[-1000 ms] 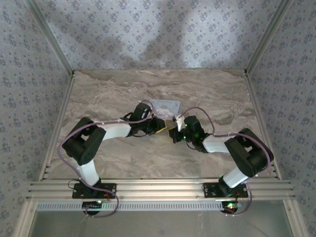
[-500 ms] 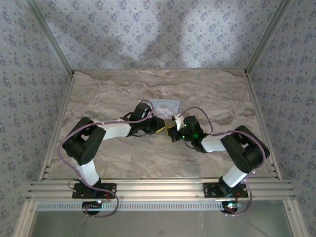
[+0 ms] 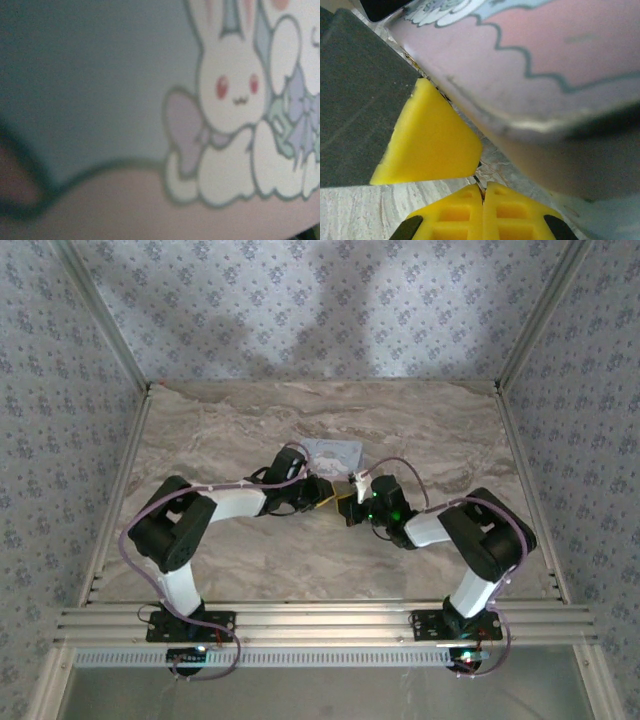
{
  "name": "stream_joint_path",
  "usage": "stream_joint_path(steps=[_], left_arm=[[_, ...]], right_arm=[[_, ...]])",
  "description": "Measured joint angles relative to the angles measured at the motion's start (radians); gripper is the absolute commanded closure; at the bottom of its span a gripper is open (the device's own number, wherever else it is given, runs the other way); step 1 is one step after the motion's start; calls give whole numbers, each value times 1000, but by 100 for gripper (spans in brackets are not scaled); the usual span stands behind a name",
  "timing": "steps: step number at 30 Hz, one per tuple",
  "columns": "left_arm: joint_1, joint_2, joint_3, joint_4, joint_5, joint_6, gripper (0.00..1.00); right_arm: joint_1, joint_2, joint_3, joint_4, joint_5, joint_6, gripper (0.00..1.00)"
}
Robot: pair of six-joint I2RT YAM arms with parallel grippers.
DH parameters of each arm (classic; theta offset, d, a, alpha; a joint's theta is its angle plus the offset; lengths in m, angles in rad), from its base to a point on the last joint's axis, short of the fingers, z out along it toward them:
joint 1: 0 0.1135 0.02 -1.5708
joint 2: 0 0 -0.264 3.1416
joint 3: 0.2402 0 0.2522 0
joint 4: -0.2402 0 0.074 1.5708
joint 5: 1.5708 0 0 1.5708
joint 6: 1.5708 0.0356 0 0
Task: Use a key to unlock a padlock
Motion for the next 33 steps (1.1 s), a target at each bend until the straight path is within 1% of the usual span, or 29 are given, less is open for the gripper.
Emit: stream_joint_path(steps=[3,5,11,15,21,28,33], left_arm=[[1,9,5,2,-7,2,82],[2,16,12,5,-7,-4,78],[3,40,32,36,0,-13,63],[-1,40,32,38,17,-15,50],[-2,23,26,20,20,-15,38],[26,-80,-35,4,11,-15,32],[54,-155,-119,45,-17,-27,32]], right_arm=[[-5,22,0,27,-6,12,100],[-8,26,-1,39,-6,24,100],[-26,33,-13,72,-7,53,100],[-31,41,-13,72,-7,66,100],[-40,58,-8,50,-27,87,100],[-44,59,15,5,-56,129,100],[-44,59,18,-1,-86,225,100]])
